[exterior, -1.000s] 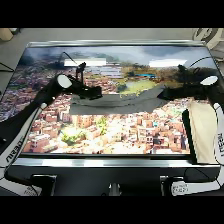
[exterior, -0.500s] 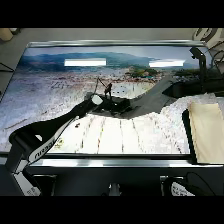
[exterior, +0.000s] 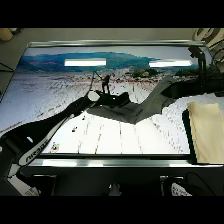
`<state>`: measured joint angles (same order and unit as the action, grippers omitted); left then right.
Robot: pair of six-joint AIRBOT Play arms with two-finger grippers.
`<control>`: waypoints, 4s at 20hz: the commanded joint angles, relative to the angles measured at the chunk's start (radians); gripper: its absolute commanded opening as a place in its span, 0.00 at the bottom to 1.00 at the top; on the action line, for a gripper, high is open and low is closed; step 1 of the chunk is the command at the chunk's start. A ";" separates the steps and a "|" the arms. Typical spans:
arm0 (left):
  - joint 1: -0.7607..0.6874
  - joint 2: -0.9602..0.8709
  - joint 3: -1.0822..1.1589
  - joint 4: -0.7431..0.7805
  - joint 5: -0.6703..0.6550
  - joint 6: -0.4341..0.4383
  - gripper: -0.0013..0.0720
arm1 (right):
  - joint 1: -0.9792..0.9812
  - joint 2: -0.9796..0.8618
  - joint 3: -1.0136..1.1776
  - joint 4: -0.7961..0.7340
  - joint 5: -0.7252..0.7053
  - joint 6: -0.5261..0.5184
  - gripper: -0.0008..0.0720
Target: Fold the shirts.
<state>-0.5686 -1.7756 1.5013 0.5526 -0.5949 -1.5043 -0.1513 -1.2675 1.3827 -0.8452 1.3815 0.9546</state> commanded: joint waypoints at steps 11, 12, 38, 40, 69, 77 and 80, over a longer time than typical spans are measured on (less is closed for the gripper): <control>0.330 0.582 -0.001 0.404 -0.174 -0.005 0.05 | 0.469 -0.462 0.002 0.415 -0.428 -0.102 0.89; 0.330 0.587 -0.001 0.415 -0.177 -0.005 0.05 | 0.435 -0.451 0.002 0.366 -0.371 -0.107 0.89; 0.294 0.584 -0.002 0.523 -0.209 -0.005 0.05 | -0.265 -0.270 0.153 0.269 -0.021 0.049 0.04; 0.294 0.583 -0.002 0.523 -0.209 -0.005 0.05 | -0.407 -0.218 0.198 0.205 0.051 0.082 0.04; 0.293 0.548 0.172 0.743 -0.316 0.056 0.05 | -0.893 0.135 0.121 -0.423 0.004 -0.056 0.93; 0.299 0.336 0.370 1.281 -0.912 -0.165 0.92 | -0.051 0.010 0.319 -0.676 0.122 0.138 0.94; 0.299 0.324 0.244 1.276 -1.012 -0.162 0.95 | 0.061 -0.108 0.318 -0.669 0.337 0.142 0.96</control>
<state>-0.2707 -1.4254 1.8187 1.7813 -1.4513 -1.6398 -0.2462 -1.2839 1.6867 -1.4845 1.5276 1.0557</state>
